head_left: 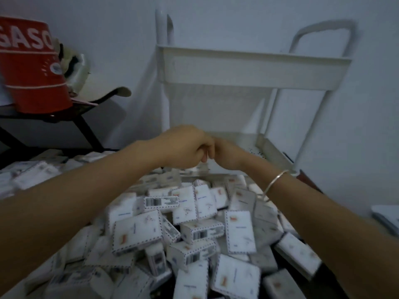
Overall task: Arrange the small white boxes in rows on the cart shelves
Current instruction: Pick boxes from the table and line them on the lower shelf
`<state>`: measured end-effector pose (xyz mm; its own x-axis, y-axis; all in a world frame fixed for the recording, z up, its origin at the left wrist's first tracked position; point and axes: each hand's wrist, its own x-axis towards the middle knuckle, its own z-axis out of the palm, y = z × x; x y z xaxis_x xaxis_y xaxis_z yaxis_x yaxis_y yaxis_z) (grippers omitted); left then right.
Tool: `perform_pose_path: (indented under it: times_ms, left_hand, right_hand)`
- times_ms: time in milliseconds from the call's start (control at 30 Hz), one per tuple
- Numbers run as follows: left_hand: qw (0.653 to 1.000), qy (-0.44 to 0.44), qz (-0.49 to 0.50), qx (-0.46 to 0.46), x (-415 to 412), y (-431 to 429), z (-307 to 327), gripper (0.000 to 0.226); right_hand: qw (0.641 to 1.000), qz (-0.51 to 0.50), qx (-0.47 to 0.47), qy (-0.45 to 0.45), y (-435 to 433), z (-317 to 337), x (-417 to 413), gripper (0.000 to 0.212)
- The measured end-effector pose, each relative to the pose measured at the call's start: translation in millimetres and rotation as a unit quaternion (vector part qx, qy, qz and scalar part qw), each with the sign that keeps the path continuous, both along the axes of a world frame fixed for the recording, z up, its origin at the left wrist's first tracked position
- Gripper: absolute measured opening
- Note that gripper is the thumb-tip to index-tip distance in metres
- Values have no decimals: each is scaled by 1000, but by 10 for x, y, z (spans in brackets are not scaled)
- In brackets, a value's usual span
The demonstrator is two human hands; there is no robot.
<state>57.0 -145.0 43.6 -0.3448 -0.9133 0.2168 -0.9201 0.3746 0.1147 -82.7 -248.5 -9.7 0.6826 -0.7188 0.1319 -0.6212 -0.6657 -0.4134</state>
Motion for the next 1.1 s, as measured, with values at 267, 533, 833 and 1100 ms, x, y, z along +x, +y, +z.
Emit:
perform_pose_path:
  times_ms: [267,533,833,1100]
  left_hand:
    - [990,-55,-126,29,-1143,63,-376,26]
    - [965,-132,-199,104,-1963,79,-740,36]
    - [951,-214,-204,88,-2115,213,-816,36]
    - [982,-90,-151,71,-2171,257,-1008,27]
  right_hand:
    - [989,-127,-40,-72,643,81,-1581,12]
    - [971,-174,-80,143,1110,-249,-2474,18]
    - [967,-204,-102,116,1203,-519,-2711,26]
    - [940,-315,-110,72,1076,-723,-2718,35]
